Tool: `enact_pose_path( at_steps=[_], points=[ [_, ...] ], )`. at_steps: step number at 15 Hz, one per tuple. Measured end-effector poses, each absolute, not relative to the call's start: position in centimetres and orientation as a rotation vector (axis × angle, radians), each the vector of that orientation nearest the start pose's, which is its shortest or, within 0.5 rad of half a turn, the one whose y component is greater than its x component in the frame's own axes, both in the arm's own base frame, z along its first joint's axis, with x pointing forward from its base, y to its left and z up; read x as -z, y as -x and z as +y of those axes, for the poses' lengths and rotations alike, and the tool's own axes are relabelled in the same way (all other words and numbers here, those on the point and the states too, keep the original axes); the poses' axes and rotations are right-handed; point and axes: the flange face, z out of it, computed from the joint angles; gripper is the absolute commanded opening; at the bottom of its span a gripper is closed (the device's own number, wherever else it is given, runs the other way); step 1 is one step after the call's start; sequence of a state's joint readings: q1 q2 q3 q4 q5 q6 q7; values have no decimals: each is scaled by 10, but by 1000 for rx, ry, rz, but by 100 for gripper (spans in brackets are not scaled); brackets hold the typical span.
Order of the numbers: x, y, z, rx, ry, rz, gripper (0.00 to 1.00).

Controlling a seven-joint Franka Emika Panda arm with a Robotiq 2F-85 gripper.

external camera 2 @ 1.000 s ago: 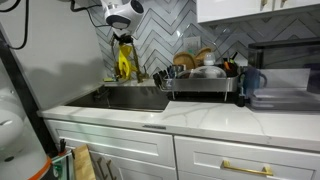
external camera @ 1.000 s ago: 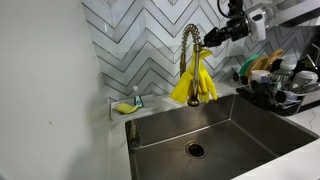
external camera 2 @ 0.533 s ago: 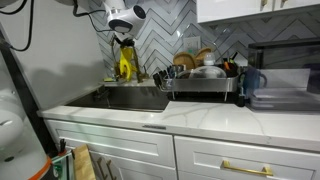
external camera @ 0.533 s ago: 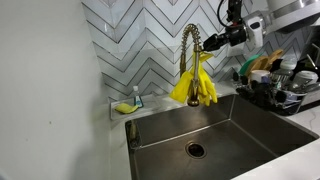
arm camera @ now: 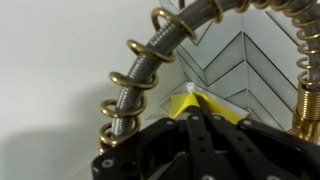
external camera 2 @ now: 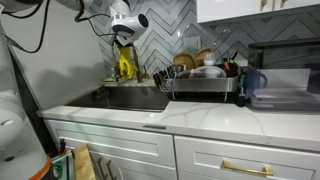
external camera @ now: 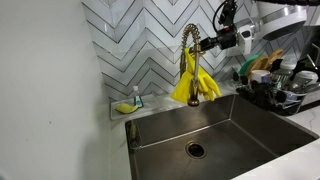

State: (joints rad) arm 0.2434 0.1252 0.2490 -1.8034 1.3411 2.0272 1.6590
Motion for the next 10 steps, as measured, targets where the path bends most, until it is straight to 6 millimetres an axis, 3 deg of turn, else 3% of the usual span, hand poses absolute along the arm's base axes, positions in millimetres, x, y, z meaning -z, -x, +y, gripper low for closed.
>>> enact_pose_path(
  at_steps=[10],
  points=[
    [-510, -536, 356, -1397, 1450, 1426, 0]
  ],
)
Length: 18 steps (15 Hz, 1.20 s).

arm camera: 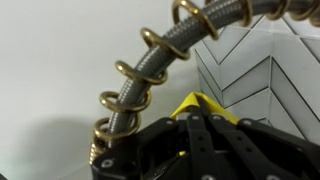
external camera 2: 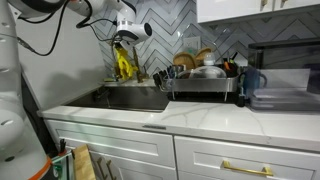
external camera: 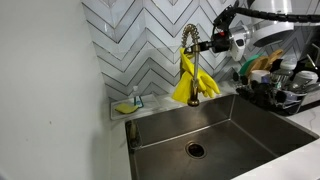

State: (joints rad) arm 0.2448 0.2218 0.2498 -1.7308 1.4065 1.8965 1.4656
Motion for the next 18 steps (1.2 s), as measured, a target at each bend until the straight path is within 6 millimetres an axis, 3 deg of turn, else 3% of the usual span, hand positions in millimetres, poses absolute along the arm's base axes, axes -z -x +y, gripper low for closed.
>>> enact_pose_path(
  at_steps=[5, 11, 18],
  points=[
    [-503, -536, 366, -1442, 1497, 1352, 0],
    [-480, -532, 385, -1530, 1533, 1331, 1],
    [-478, -533, 386, -1537, 1539, 1328, 0]
  ],
)
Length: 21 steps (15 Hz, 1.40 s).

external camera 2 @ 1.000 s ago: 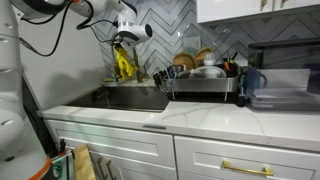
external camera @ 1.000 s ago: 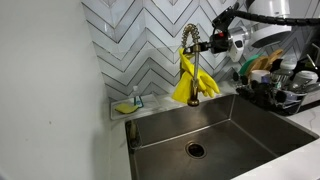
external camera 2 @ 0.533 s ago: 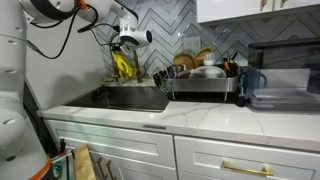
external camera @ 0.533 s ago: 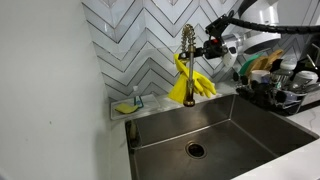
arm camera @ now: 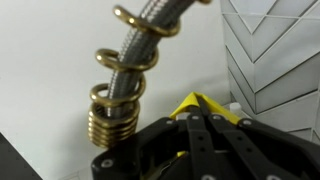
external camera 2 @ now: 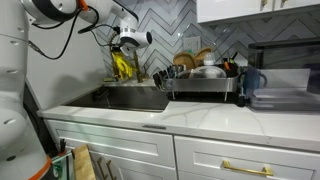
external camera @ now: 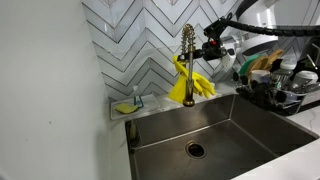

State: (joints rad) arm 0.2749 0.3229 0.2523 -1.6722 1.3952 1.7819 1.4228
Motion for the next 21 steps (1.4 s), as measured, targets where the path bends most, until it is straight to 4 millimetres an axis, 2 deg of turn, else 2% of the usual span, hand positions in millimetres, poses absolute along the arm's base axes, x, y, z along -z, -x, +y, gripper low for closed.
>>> enact_pose_path(
  at_steps=[11, 17, 21],
  points=[
    [-490, -558, 383, -1355, 1607, 1105, 0],
    [-500, -566, 384, -1267, 1614, 1024, 0],
    [-491, -565, 396, -1271, 1624, 983, 0]
  ],
)
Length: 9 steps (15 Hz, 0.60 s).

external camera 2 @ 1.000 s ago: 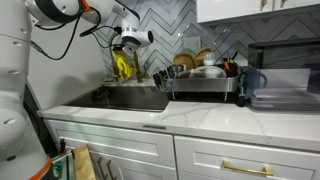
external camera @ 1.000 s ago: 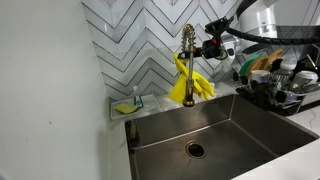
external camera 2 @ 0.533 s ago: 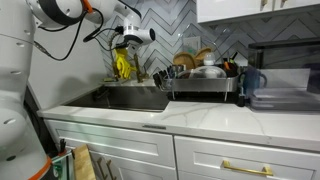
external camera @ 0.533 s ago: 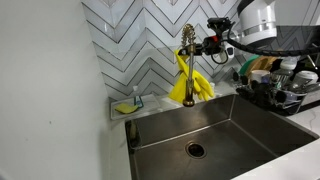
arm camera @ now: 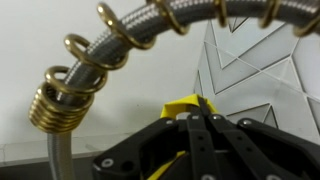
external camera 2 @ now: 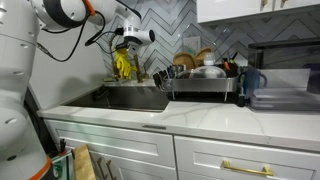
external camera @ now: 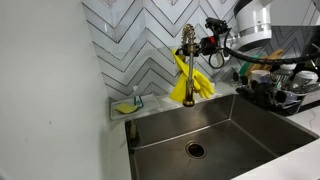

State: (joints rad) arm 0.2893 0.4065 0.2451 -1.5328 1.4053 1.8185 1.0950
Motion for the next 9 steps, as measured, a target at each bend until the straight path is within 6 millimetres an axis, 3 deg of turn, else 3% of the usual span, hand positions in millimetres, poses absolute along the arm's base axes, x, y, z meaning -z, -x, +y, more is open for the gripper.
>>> enact_pose_path(
  at_steps=[8, 9],
  points=[
    [-457, -553, 419, -1384, 1646, 995, 0],
    [-456, -553, 419, -1392, 1649, 996, 11]
  ],
)
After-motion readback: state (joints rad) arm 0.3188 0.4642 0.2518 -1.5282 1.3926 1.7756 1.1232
